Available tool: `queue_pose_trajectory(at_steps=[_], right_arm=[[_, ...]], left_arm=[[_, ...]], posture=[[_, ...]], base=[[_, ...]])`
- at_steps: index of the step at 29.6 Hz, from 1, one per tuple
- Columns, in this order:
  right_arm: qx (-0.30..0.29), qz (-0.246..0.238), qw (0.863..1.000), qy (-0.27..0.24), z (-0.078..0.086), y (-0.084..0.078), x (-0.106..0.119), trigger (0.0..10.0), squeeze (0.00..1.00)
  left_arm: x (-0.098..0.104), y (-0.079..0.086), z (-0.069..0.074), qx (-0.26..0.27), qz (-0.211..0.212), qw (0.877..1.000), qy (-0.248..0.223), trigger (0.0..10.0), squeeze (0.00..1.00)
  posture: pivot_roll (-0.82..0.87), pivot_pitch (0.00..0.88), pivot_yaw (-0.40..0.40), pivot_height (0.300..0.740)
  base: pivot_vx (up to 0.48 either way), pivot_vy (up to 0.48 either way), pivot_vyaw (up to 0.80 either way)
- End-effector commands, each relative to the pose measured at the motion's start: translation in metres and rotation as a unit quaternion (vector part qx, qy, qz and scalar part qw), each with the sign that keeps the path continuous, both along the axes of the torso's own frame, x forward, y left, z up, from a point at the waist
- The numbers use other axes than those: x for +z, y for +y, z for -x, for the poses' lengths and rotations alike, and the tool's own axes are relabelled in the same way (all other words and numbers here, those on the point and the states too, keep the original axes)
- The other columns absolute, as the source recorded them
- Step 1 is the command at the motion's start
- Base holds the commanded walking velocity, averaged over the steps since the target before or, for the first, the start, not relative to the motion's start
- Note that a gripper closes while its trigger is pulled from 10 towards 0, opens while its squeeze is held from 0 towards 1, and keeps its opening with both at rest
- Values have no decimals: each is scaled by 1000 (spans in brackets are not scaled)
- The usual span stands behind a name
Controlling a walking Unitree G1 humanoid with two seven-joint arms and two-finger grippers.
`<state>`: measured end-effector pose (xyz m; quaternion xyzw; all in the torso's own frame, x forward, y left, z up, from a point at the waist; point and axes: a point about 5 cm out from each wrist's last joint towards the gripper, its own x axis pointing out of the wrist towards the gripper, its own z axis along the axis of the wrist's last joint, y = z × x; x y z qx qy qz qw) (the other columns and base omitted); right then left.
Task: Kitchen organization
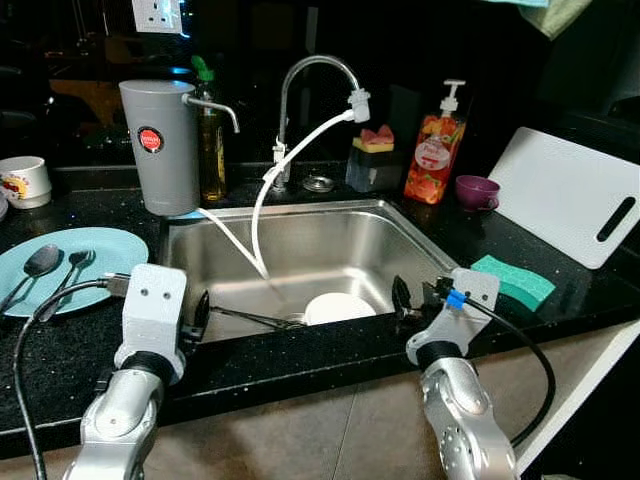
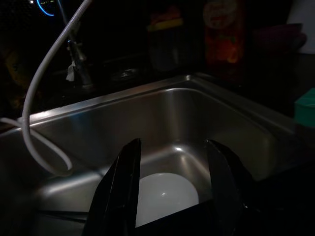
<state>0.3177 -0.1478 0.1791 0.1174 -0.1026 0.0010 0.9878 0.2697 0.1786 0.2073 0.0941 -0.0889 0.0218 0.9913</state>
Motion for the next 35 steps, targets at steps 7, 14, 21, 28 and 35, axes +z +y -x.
queue_pose_trajectory(at_steps=[7,14,21,28,35], right_arm=[[3,12,1000,-2,1,-2,0,10000,0],[0,10,1000,-6,-1,-2,2,10000,0],[-2,6,1000,-9,-3,-2,5,10000,0],[-1,7,1000,-12,-3,-3,6,10000,0],[2,7,1000,-13,-3,-2,6,10000,0]], left_arm=[[-4,-5,-5,-5,9,1000,11,10000,0],[-1,-8,-9,-10,8,1000,6,10000,0],[0,-11,-11,-12,10,1000,2,10000,0],[0,-10,-11,-11,9,1000,1,10000,0],[0,-9,-10,-10,9,1000,2,10000,0]], posture=[[193,53,-96,740],[194,44,-92,740],[196,41,-100,740],[201,37,-97,740],[198,40,-102,740]], base=[[0,0,0],[0,0,0],[0,0,0],[0,0,0],[0,0,0]])
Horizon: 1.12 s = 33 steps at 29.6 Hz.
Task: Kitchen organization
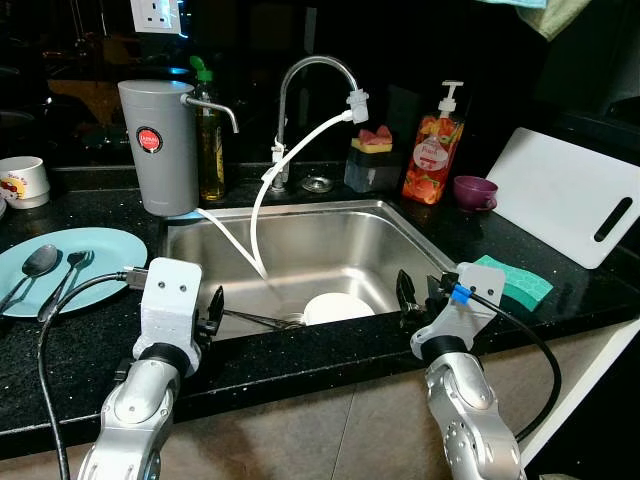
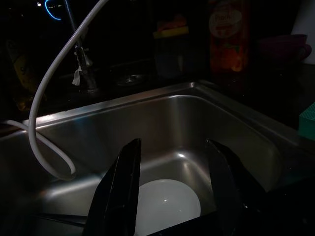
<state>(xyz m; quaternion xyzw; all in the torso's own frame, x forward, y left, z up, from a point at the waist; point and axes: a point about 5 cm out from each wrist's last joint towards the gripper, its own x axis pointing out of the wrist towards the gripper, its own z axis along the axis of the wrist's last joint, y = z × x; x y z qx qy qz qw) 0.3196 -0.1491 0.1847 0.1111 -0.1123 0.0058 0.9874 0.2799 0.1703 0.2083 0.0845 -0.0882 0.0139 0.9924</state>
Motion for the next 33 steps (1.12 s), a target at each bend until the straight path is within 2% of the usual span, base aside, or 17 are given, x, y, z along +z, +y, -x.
queue_pose_trajectory(at_steps=[1,6,17,33], right_arm=[[-3,1,1000,-3,-1,-2,1,10000,0],[-10,0,1000,-4,-2,-5,4,10000,0],[0,1,1000,-4,0,1,1,10000,0],[-6,0,1000,4,-1,1,-3,10000,0]], left_arm=[[-2,-2,0,-2,0,1000,1,10000,0],[-1,-5,-1,-7,1,1000,-1,10000,0],[-1,-4,-3,-11,-6,1000,-2,10000,0],[-2,-10,-4,-19,-11,1000,-1,10000,0]], posture=[[198,40,-102,740],[198,40,-102,740],[187,29,-95,740],[191,35,-91,740]], base=[[0,0,0],[0,0,0],[0,0,0],[0,0,0]])
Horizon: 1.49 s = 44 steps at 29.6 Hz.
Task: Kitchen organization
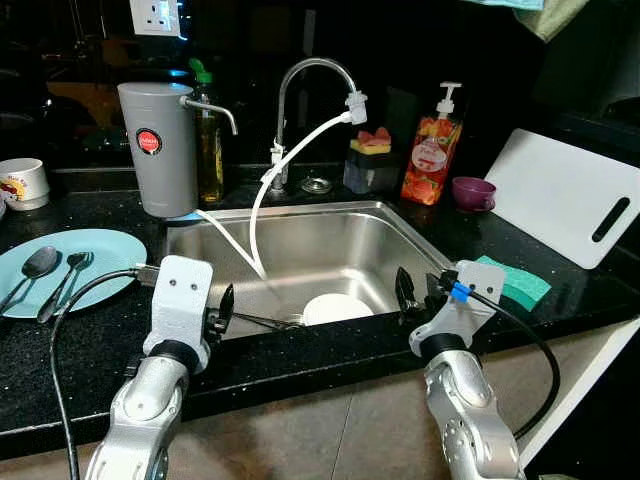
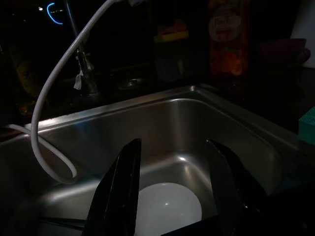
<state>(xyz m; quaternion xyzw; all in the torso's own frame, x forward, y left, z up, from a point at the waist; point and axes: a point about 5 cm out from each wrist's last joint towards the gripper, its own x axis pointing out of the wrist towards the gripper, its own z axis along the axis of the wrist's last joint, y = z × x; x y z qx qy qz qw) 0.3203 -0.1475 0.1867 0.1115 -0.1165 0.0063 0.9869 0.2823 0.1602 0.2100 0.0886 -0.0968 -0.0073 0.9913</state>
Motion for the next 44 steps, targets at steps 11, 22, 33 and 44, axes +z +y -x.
queue_pose_trajectory(at_steps=[11,22,33,44], right_arm=[[3,1,1000,6,-2,2,-3,10000,0],[2,-3,1000,6,0,2,-4,10000,0],[-6,0,1000,2,0,0,-1,10000,0],[-10,8,1000,0,2,-5,1,10000,0]], left_arm=[[0,0,0,5,-4,1000,0,10000,0],[0,1,3,6,-5,1000,1,10000,0],[2,-2,-4,-4,-3,1000,0,10000,0],[-1,-6,-4,-5,8,1000,1,10000,0]], posture=[[203,43,-102,740],[206,56,-102,740],[179,44,-92,740],[159,41,-103,740]], base=[[0,0,0],[0,0,0],[0,0,0],[0,0,0]])
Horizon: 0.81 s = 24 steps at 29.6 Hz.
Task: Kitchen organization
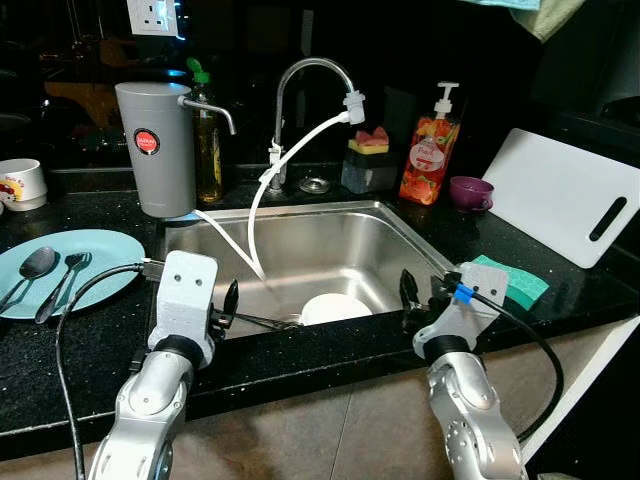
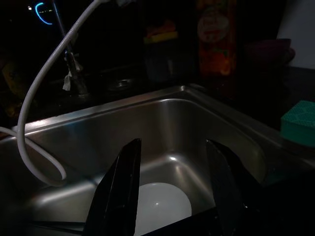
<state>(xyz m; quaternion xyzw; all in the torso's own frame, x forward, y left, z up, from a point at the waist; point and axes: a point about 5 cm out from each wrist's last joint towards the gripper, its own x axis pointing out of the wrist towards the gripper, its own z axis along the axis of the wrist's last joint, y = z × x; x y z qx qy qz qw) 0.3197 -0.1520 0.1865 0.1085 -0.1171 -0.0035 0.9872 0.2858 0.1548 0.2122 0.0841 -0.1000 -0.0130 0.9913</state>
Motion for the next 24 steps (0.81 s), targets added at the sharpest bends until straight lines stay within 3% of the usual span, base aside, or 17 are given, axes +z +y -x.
queue_pose_trajectory(at_steps=[1,24], right_arm=[[1,6,1000,1,1,-1,1,10000,0],[-5,2,1000,-2,1,-2,1,10000,0]], left_arm=[[-4,-1,-1,2,5,1000,4,10000,0],[-1,-2,-6,-9,-4,1000,-2,10000,0]], posture=[[163,44,-109,740],[162,21,-86,740]], base=[[0,0,0],[0,0,0]])
